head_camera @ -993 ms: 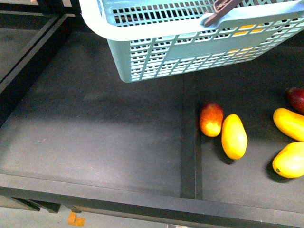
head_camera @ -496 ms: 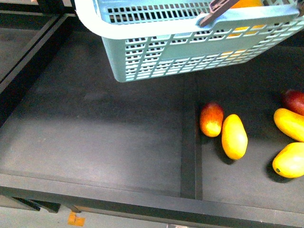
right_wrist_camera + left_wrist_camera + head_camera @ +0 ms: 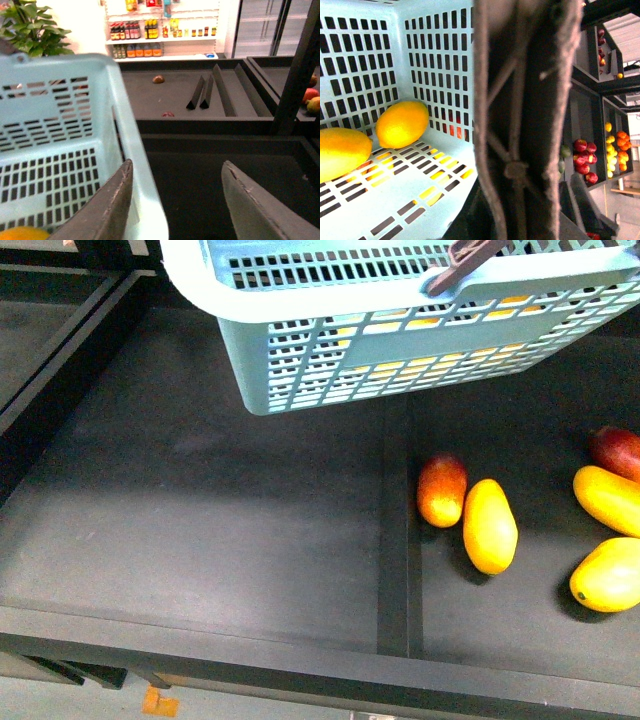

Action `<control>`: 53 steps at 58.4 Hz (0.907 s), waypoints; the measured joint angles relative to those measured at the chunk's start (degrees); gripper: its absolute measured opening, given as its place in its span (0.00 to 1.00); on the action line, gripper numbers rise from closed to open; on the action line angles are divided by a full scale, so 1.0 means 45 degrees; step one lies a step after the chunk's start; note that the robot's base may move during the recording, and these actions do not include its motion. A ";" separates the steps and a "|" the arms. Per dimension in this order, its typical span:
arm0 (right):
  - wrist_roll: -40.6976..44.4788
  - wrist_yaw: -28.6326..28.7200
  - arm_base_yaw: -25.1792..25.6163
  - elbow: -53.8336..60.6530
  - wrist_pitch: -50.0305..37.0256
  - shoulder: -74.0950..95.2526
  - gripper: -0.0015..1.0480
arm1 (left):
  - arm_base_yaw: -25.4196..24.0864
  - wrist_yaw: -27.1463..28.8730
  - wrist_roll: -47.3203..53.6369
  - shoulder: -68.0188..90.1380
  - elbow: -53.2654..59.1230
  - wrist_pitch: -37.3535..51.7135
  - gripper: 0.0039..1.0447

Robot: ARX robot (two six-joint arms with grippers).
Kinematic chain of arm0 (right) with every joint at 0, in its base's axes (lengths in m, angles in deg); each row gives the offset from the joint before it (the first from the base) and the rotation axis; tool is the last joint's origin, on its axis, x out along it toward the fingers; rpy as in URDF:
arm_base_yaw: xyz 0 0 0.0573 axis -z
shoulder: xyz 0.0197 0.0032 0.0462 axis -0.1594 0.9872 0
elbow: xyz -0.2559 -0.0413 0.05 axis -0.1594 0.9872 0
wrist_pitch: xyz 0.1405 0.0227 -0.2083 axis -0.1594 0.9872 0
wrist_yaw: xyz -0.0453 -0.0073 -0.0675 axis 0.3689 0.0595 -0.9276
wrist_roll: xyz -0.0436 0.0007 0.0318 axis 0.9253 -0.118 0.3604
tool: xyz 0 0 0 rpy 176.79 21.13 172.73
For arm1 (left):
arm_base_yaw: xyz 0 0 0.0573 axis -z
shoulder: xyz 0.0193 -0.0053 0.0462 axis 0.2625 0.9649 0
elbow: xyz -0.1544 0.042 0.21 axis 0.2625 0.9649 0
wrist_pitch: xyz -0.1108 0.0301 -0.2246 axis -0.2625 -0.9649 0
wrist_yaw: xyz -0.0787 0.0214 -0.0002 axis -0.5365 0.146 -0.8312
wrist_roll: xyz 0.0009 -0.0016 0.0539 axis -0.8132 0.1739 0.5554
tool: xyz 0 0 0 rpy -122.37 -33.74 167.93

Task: Pick lemon and mango into basket

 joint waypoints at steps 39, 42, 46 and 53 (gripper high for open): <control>0.0233 -0.0918 -0.0991 0.5362 -0.0350 -0.4711 0.02 | -0.0053 0.0034 -0.0005 0.0000 0.0000 0.0000 0.05; 0.0233 -0.0923 -0.0991 0.5605 -0.0189 -0.5095 0.02 | -0.0053 0.0034 0.0005 0.0000 0.0000 0.0000 0.05; 0.0233 -0.0942 -0.0991 0.5858 0.0053 -0.5576 0.02 | -0.0049 -0.0010 -0.0015 0.0000 0.0000 0.0000 0.05; 0.0233 -0.0942 -0.0996 0.6295 0.0602 -0.6557 0.02 | -0.0049 -0.0058 -0.0019 0.0000 0.0000 0.0000 0.05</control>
